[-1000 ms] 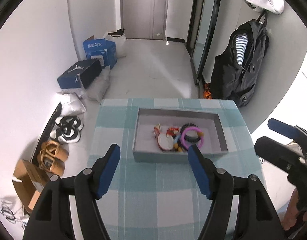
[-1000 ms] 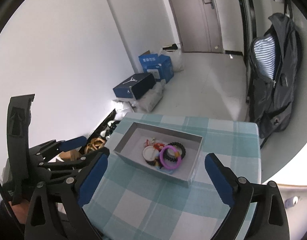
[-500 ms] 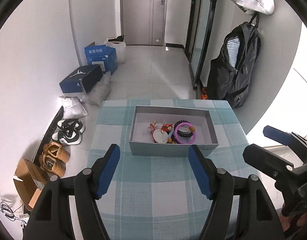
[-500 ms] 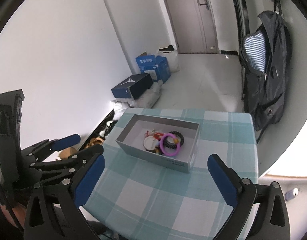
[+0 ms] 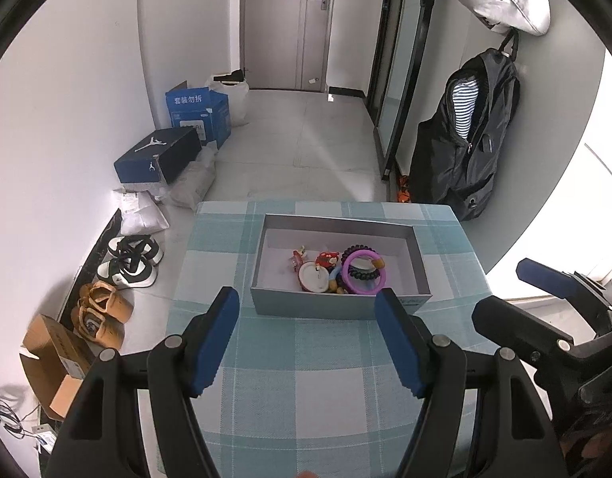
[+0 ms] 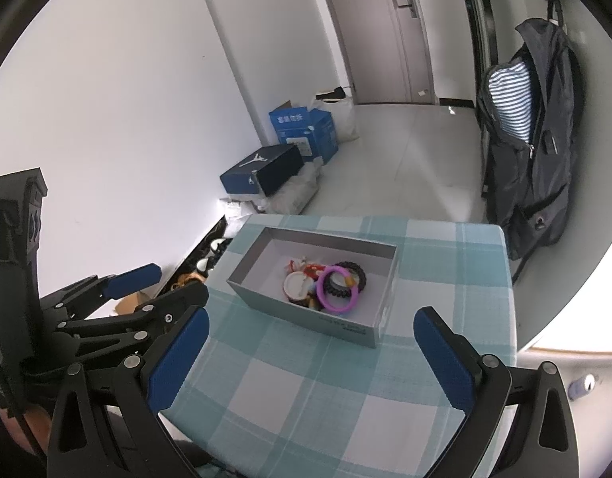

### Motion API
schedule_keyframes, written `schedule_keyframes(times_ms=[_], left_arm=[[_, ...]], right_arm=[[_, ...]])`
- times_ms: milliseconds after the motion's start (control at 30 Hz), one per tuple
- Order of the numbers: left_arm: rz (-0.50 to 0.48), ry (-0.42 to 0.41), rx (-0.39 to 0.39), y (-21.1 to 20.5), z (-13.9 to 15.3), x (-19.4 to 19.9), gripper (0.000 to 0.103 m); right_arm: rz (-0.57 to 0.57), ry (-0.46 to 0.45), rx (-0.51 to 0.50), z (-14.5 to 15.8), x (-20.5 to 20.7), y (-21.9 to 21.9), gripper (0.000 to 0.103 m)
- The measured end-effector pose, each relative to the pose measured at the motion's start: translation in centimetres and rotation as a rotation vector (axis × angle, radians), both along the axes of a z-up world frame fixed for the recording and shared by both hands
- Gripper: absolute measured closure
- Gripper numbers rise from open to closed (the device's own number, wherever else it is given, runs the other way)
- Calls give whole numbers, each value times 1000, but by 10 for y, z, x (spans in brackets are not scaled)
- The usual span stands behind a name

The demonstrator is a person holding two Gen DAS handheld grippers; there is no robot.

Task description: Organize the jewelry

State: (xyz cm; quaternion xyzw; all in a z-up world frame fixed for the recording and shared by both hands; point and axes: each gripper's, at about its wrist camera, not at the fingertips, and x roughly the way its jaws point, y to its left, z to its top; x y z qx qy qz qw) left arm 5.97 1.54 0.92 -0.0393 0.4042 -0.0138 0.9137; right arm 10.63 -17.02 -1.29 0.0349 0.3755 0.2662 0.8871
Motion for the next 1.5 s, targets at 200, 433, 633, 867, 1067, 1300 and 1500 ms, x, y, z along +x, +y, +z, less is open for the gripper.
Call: schedule_keyframes(times_ms=[200, 433, 633, 867, 1067, 1300, 1500], left_arm=[[10, -1, -6, 2, 1, 0, 36], [20, 4, -22, 3, 1, 0, 36], [6, 4, -24, 2, 1, 1, 36], [7, 6, -27, 1, 1, 1, 36], [7, 4, -27, -1, 2, 0, 36], [5, 4, -27, 0, 1, 1, 36], [5, 5, -27, 0, 1, 1, 36]], right_arm=[[-10, 7, 7, 0, 1, -3, 0], [-13, 3, 3, 1, 1, -3, 0], [-18, 6, 4, 0, 2, -4, 0], [-29, 8, 11, 1, 3, -7, 0], [-33, 11, 10, 0, 4, -7, 0], [-34, 14, 10, -1, 4, -7, 0], [-36, 17, 10, -2, 4, -7, 0]])
